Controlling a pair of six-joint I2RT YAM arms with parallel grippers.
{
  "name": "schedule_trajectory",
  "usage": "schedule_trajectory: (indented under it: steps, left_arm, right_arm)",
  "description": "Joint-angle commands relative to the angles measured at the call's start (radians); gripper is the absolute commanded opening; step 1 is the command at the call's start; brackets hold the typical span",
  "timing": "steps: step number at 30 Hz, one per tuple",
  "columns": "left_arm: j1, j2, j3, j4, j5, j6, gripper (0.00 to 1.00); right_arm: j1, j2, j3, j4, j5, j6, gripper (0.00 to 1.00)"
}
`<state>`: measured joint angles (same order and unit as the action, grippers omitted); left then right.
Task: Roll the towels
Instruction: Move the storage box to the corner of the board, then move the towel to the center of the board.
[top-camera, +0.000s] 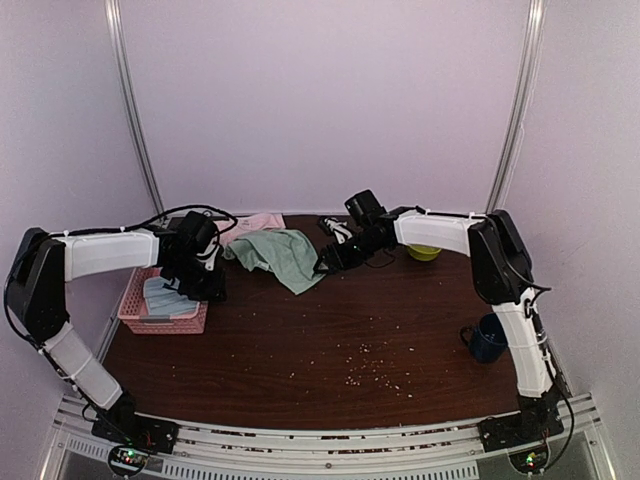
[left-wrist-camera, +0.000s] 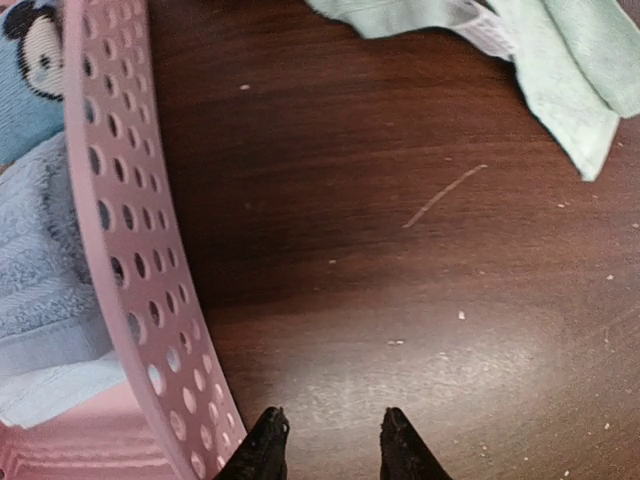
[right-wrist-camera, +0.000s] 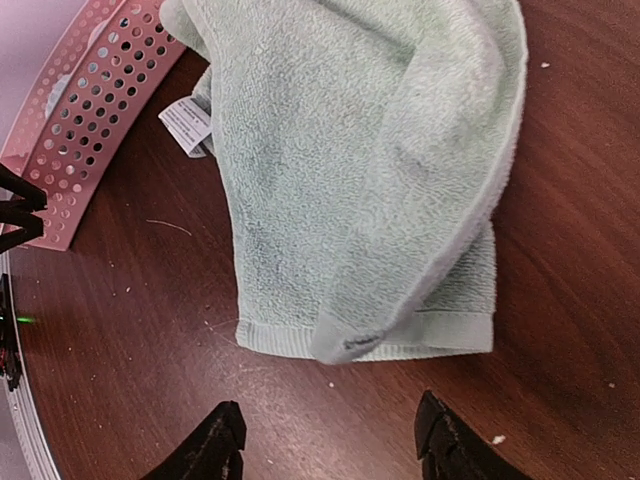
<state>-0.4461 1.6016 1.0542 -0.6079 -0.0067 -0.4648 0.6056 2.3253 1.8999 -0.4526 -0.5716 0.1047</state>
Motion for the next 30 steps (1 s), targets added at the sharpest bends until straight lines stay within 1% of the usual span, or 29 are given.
schedule_trajectory:
  steps: [1, 3, 7, 9, 11, 13, 16, 17, 18, 19, 20, 21, 22, 23, 24, 26, 28, 30]
  left_arm:
    - [0.014, -0.028, -0.011, -0.051, -0.119, -0.058, 0.35]
    - [0.015, -0.040, -0.004, -0.054, -0.125, -0.058, 0.35]
    - [0.013, -0.080, -0.028, 0.040, -0.004, -0.032, 0.37]
    - [0.011, -0.104, -0.051, 0.093, 0.059, -0.017, 0.41]
    - [0.011, -0.128, -0.072, 0.134, 0.099, -0.011, 0.43]
    - [0.011, -0.147, -0.084, 0.163, 0.134, 0.000, 0.43]
    - [0.011, -0.149, -0.083, 0.166, 0.138, 0.002, 0.43]
    - [0.010, -0.148, -0.082, 0.167, 0.136, 0.003, 0.43]
    - [0.011, -0.146, -0.081, 0.168, 0.133, 0.003, 0.43]
    - [0.010, -0.144, -0.082, 0.168, 0.128, 0.003, 0.43]
    - [0.011, -0.142, -0.083, 0.169, 0.125, 0.003, 0.43]
    - [0.011, -0.140, -0.084, 0.172, 0.119, 0.004, 0.43]
    - [0.012, -0.139, -0.085, 0.175, 0.115, 0.006, 0.43]
    - [0.010, -0.140, -0.085, 0.183, 0.111, 0.008, 0.43]
    - [0.011, -0.141, -0.084, 0.188, 0.109, 0.012, 0.41]
    - [0.011, -0.150, -0.077, 0.210, 0.143, 0.040, 0.30]
    - [0.011, -0.166, -0.063, 0.226, 0.190, 0.065, 0.29]
    - [0.012, -0.179, -0.043, 0.228, 0.186, 0.087, 0.32]
  right_arm:
    - [0.024, 0.039, 0.074, -0.019, -0.016, 0.057, 0.61]
    - [0.030, 0.061, 0.097, -0.006, -0.020, 0.068, 0.61]
    - [0.034, 0.090, 0.129, 0.005, 0.007, 0.083, 0.57]
    - [0.033, 0.096, 0.128, 0.020, 0.035, 0.098, 0.53]
    - [0.034, 0.100, 0.129, 0.030, 0.073, 0.110, 0.49]
    - [0.034, 0.112, 0.159, 0.023, 0.105, 0.116, 0.48]
    - [0.034, 0.133, 0.174, 0.014, 0.122, 0.117, 0.47]
    - [0.033, 0.136, 0.174, 0.017, 0.125, 0.116, 0.46]
    - [0.034, 0.137, 0.175, 0.020, 0.130, 0.114, 0.41]
    - [0.034, 0.138, 0.174, 0.024, 0.133, 0.108, 0.34]
    - [0.034, 0.135, 0.174, 0.025, 0.130, 0.097, 0.25]
    - [0.034, 0.127, 0.171, 0.023, 0.120, 0.083, 0.14]
    - [0.033, 0.115, 0.166, 0.018, 0.112, 0.067, 0.06]
    - [0.032, 0.094, 0.156, 0.012, 0.107, 0.051, 0.00]
    - [0.028, 0.064, 0.142, 0.011, 0.107, 0.029, 0.00]
    - [0.020, -0.016, 0.084, 0.005, 0.103, -0.007, 0.00]
    - [0.011, -0.107, 0.046, -0.031, 0.098, -0.066, 0.00]
    - [0.005, -0.200, 0.029, -0.114, 0.073, -0.152, 0.00]
